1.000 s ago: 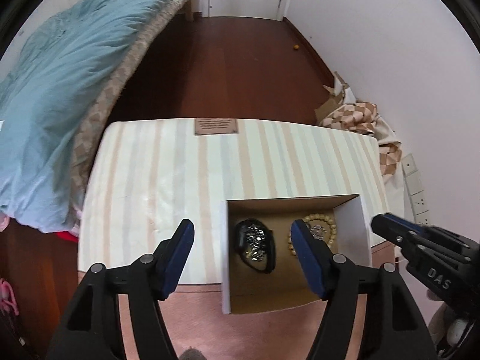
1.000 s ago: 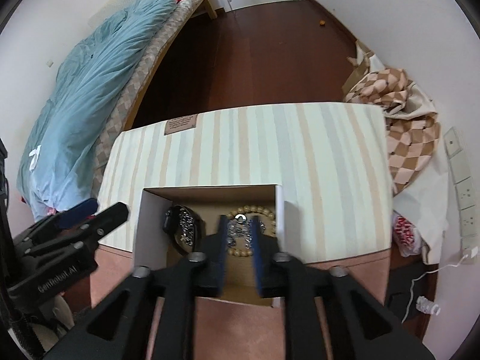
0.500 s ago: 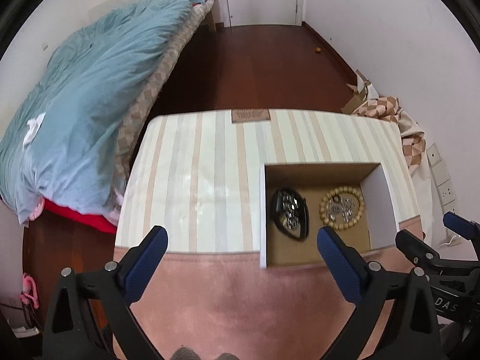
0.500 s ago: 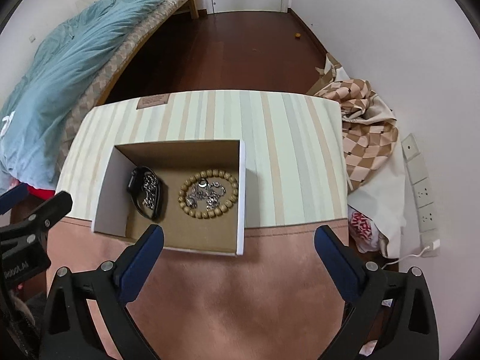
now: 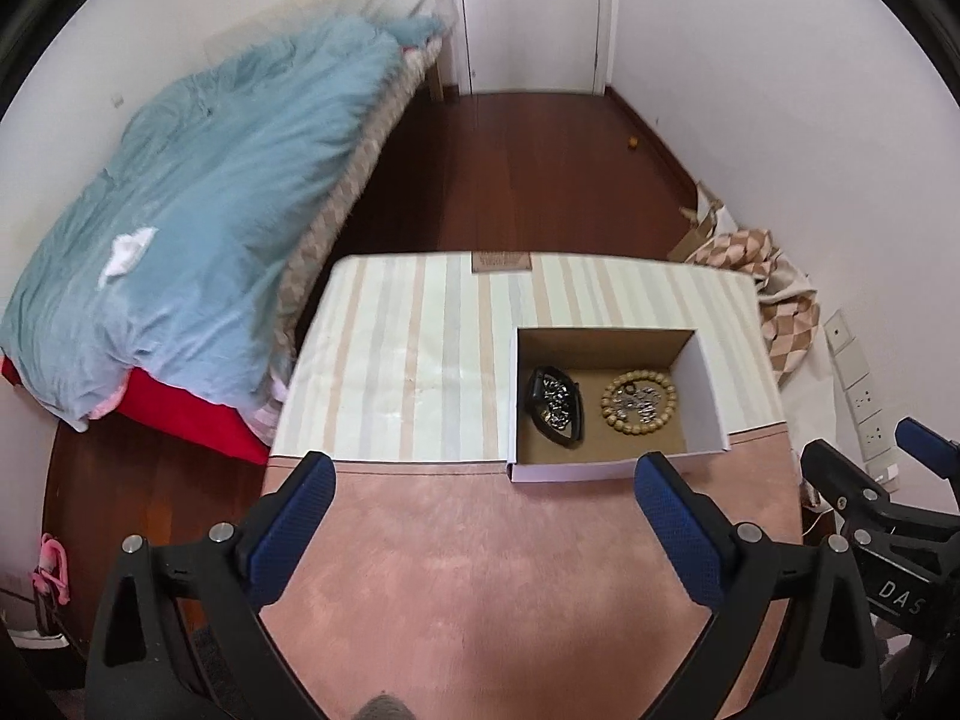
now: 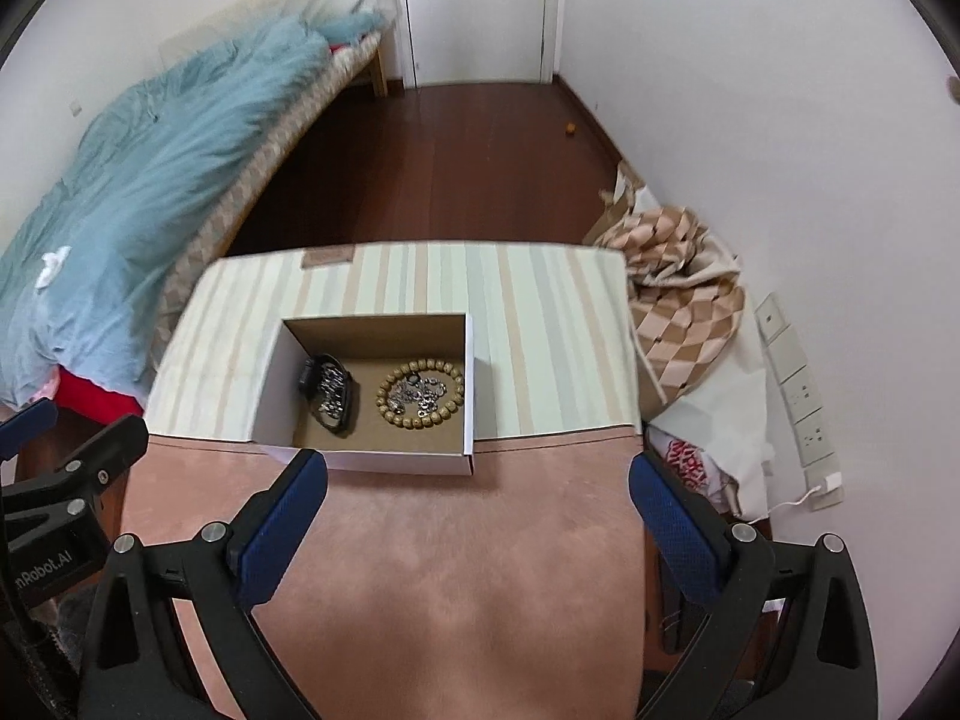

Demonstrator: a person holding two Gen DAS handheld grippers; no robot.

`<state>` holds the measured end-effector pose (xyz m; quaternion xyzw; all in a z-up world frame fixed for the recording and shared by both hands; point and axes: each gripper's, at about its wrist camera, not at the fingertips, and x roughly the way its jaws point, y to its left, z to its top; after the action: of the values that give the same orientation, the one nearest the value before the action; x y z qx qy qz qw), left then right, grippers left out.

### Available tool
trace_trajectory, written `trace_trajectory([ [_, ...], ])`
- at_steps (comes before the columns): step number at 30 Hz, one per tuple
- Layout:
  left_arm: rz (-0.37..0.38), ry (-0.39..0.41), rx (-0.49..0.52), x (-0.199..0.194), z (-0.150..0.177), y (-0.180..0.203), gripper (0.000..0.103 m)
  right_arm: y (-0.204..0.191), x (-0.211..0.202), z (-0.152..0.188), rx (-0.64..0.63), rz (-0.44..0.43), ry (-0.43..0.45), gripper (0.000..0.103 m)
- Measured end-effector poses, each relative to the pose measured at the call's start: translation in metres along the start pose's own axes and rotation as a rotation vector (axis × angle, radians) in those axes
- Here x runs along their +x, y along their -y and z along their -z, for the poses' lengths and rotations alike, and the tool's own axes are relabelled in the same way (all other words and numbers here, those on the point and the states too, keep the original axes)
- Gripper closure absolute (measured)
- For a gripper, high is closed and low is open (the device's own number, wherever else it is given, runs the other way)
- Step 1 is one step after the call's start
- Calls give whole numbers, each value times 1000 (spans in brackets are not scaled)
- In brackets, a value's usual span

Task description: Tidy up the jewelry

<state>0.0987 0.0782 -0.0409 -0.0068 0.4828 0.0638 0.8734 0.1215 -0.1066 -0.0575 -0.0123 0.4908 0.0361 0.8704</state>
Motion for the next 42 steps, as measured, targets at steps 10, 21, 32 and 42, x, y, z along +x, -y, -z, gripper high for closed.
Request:
trace_trajectory([
  [10, 2, 101, -24, -91, 25, -9, 1, 1, -114, 26, -9, 6, 157, 1],
  [21, 19, 169, -41, -155, 45, -17, 1, -1, -195, 52, -21, 9, 263, 1],
  [32, 22, 171, -47, -168, 50, -16, 1, 1, -215, 57, -14, -5, 264, 0],
  [42, 2, 114, -40, -147, 34, -10, 1, 3, -192, 33, -5, 13, 230, 0],
])
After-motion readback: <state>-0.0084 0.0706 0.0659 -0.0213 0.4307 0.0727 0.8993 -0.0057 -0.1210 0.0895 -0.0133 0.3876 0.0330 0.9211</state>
